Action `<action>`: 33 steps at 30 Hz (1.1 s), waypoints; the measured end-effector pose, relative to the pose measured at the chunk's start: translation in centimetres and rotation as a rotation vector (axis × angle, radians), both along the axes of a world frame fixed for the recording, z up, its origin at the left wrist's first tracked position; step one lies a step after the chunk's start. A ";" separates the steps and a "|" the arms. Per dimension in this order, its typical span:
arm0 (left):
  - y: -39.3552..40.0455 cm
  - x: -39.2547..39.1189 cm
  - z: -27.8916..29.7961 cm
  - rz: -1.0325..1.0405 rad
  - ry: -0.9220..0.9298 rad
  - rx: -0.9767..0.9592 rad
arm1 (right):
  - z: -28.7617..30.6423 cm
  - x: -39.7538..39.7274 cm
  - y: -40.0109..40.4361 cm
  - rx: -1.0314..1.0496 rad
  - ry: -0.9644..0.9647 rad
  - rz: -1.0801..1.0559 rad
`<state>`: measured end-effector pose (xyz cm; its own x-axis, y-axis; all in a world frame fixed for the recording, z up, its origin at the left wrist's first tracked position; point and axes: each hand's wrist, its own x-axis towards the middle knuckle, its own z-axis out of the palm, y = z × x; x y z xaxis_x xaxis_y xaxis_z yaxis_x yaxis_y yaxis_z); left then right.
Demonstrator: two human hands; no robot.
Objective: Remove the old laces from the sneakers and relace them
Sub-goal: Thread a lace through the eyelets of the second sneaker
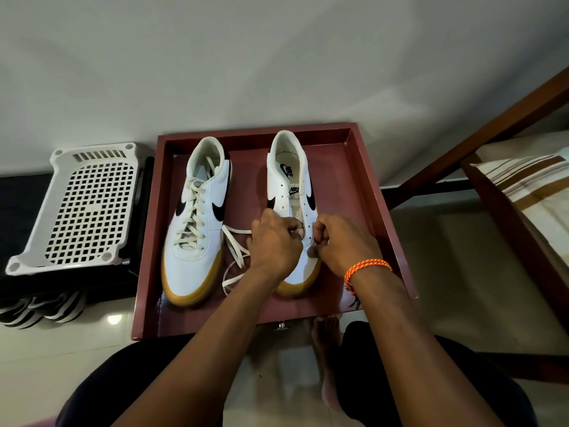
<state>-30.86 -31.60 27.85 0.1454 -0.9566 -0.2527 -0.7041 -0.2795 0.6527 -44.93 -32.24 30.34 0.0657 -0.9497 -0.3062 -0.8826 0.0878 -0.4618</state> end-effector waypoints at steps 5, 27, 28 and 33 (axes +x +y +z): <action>0.5 0.0 0.6 0.039 0.014 -0.023 | 0.0 0.2 0.2 -0.038 0.039 0.027; -0.8 2.9 1.5 -0.101 0.071 -0.044 | 0.6 0.3 0.0 -0.053 0.032 0.038; -0.7 2.9 1.6 -0.130 0.057 -0.031 | 0.6 0.3 0.0 -0.050 0.029 0.041; -0.6 2.2 0.9 -0.143 -0.030 -0.047 | 0.5 0.4 0.0 -0.063 0.035 0.034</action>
